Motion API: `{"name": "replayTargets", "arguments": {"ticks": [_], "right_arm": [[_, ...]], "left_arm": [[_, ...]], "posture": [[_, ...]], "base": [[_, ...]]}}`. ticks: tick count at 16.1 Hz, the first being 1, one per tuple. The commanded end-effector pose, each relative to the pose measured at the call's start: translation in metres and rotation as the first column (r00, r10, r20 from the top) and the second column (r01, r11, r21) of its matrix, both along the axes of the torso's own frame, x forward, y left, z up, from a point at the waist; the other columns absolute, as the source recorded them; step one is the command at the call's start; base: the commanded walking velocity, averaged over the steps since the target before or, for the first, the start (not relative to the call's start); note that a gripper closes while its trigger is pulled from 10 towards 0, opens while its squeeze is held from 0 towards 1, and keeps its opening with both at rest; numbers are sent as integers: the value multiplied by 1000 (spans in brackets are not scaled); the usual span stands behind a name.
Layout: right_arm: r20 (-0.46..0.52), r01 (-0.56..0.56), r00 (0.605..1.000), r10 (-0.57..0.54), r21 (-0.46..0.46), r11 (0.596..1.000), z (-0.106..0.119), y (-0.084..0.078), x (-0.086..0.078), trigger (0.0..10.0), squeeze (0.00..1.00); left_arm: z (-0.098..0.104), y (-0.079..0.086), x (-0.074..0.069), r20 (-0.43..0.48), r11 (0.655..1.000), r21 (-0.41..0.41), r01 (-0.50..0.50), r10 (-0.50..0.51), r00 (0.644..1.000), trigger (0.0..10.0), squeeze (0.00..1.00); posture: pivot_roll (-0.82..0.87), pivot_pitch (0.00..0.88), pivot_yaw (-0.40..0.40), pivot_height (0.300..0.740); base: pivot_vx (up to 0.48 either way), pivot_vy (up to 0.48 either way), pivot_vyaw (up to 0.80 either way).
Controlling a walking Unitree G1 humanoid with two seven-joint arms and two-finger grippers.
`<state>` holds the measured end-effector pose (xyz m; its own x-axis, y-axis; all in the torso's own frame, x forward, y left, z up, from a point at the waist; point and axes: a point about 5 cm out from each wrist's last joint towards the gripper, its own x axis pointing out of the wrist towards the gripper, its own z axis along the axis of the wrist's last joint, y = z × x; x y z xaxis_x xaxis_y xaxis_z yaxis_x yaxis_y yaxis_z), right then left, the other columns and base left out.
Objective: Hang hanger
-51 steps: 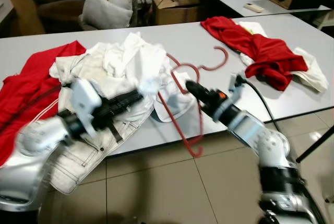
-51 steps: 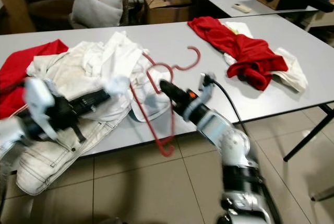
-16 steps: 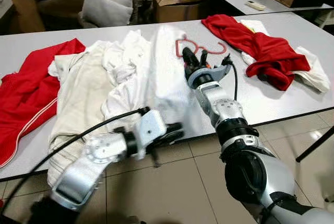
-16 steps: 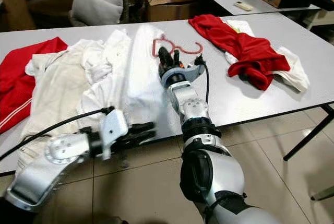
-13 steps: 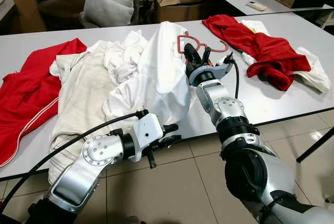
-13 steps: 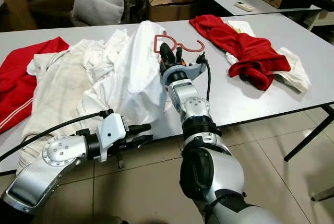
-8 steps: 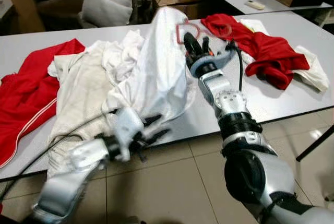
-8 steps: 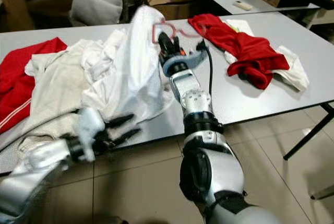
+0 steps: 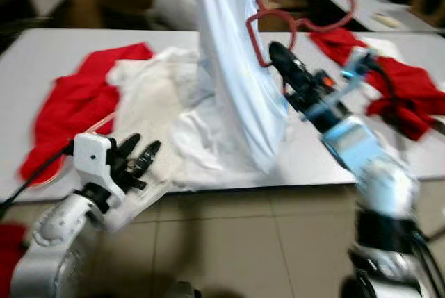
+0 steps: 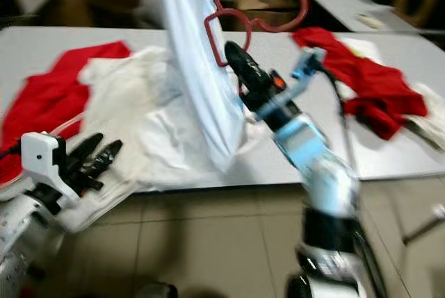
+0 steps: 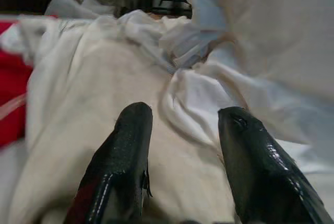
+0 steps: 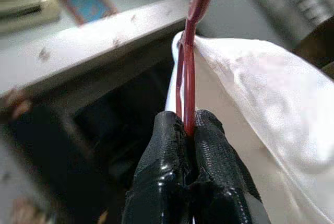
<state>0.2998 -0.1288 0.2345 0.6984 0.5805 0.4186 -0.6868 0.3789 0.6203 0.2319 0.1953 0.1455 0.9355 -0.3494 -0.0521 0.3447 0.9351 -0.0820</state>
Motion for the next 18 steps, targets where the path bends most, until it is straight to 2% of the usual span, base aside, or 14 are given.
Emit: {"name": "replayTargets", "arguments": {"ticks": [1, 2, 4, 13, 18], "right_arm": [[38, -22, 999, 23, -23, 1000, 8, 0, -10, 10000, 0], [41, -19, 999, 20, -29, 999, 9, -1, -13, 10000, 0], [45, -9, 999, 10, -20, 1000, 13, -6, -20, 10000, 0], [10, -39, 999, 40, -89, 995, 3, -10, -43, 10000, 0], [9, -44, 999, 45, -87, 995, 3, -10, -43, 10000, 0]], "left_arm": [[2, -6, -3, 8, 1000, 0, 17, -17, 1000, 10000, 0], [2, -8, -3, 6, 1000, -3, 20, -20, 1000, 10000, 0], [-1, -16, -3, 4, 997, 55, 45, -46, 999, 10000, 0], [6, -27, 1, 22, 991, 86, 103, -105, 994, 10000, 0], [7, -26, 1, 23, 989, 96, 108, -111, 994, 10000, 0]], "posture": [[100, 0, 13, 740], [100, 0, 13, 740], [92, 0, 19, 740], [76, 0, 53, 740], [91, 0, 47, 740]], "base": [[0, 0, 800], [0, 0, 800], [0, 0, 797], [0, -387, 794], [0, -295, 799]]}}
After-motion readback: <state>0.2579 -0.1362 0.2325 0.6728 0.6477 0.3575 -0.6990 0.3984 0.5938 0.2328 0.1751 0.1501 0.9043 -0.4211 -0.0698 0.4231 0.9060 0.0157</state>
